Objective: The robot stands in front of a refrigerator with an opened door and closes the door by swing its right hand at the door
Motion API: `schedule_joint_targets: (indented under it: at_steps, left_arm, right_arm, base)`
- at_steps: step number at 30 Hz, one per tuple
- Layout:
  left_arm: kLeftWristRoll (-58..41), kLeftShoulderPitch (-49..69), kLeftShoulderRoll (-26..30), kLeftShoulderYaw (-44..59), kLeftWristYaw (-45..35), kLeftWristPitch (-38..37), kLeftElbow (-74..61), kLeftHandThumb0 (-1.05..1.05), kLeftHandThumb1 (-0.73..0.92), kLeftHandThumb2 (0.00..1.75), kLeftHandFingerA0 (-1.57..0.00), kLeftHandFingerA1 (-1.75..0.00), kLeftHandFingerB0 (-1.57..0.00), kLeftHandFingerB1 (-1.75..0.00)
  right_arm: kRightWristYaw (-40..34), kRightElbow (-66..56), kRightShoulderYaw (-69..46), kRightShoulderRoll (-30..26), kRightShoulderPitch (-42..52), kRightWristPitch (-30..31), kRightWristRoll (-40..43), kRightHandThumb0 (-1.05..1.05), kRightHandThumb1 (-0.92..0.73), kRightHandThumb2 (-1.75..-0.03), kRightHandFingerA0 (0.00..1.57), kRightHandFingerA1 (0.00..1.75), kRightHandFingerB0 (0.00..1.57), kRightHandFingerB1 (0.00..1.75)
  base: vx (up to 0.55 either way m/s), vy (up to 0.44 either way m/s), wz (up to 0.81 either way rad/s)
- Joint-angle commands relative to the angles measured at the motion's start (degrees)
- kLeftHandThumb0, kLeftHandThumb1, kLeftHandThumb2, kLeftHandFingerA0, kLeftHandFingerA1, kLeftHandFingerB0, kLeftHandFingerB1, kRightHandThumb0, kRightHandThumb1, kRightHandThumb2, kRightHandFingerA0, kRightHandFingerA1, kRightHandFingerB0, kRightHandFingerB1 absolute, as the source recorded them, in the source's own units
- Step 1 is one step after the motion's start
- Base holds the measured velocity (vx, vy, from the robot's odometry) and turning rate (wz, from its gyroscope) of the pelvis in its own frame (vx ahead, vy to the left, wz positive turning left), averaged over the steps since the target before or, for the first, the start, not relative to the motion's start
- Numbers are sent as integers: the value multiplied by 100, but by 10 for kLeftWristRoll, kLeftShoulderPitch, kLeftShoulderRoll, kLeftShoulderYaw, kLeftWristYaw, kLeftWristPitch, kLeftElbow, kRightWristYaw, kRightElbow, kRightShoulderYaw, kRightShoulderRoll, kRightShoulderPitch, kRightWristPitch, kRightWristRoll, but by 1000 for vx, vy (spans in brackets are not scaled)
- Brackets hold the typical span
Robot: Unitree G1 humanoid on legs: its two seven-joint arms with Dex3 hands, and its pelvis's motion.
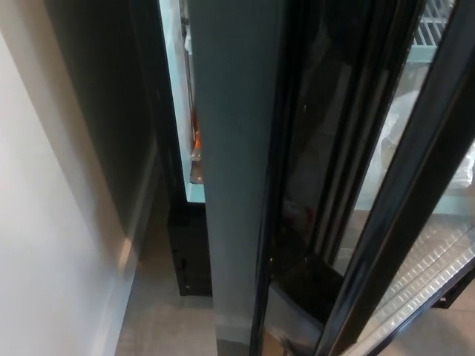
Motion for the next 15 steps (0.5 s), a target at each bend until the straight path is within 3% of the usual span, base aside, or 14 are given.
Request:
schedule_joint_targets:
  at_steps: [1, 2, 15]
  left_arm:
    - [32, 2, 36, -19, 35, -147, 31, -60, 70, 63, -50, -39, -40, -35]
    - [32, 1, 36, -20, 37, -150, 34, -61, 70, 64, -49, -39, -39, -35]
    - [35, -22, 40, -31, 48, -184, 72, -64, 78, 64, -51, -38, -40, -34]
  right_arm:
    - [-45, 1, 23, -26, 17, -137, -36, -69, -72, -71, 48, 43, 37, 38]
    - [-47, 3, 24, -27, 17, -140, -36, -63, -81, -65, 49, 39, 40, 35]
    - [-68, 24, 29, -28, 4, -169, -39, -63, -82, -65, 47, 37, 40, 35]
  base:
    - [0, 0, 0]
    - [0, 0, 0]
    - [0, 0, 0]
